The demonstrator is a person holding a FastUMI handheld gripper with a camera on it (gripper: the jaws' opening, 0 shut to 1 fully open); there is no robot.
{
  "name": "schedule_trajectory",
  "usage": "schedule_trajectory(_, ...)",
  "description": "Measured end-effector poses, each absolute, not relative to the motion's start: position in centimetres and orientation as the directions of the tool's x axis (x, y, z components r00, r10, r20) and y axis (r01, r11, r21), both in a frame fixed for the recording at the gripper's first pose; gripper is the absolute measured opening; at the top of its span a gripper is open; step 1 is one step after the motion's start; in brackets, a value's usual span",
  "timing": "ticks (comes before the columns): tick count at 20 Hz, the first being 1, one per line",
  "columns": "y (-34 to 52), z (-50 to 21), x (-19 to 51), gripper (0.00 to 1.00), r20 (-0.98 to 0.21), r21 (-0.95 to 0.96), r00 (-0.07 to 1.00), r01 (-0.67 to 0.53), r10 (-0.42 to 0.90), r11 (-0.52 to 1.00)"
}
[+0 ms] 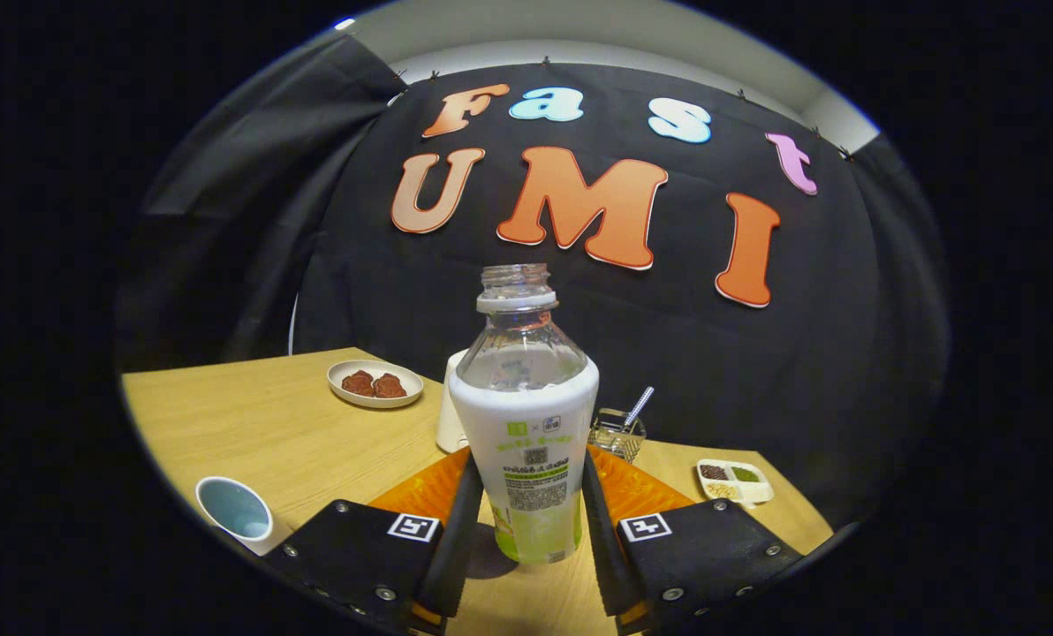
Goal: Take the bottle from table, then pour the juice into the cup, finally place the bottle on the coaster
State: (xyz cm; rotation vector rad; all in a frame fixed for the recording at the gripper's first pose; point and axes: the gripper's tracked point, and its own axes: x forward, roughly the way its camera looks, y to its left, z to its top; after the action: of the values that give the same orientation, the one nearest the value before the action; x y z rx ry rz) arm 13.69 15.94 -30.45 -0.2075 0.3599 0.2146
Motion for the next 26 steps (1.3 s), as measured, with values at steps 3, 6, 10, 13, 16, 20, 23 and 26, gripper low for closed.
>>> schedule_trajectory(3,17.2,-32.1,13.8,0.6,-0.392,-0.086,0.896,-0.263,0.21,0.961)
schedule_trajectory(6,17.5,-33.6,13.8,0.6,-0.417,-0.053,0.883,-0.262,0.217,0.964)
schedule_trajectory(10,18.0,-35.7,13.6,0.6,-0.454,-0.019,0.862,-0.262,0.226,0.965)
schedule_trajectory(13,18.3,-37.1,13.8,0.6,-0.48,0.026,0.844,-0.258,0.239,0.966)
schedule_trajectory(16,18.0,-37.6,14.0,0.6,-0.492,0.054,0.838,-0.241,0.235,0.969)
schedule_trajectory(20,17.4,-37.2,13.5,0.71,-0.502,0.076,0.829,-0.242,0.247,0.967)
schedule_trajectory(23,16.1,-34.4,13.4,0.85,-0.458,0.053,0.861,-0.223,0.222,0.973)
schedule_trajectory(26,14.3,-29.0,13.1,0.91,-0.369,0.034,0.905,-0.215,0.212,0.976)
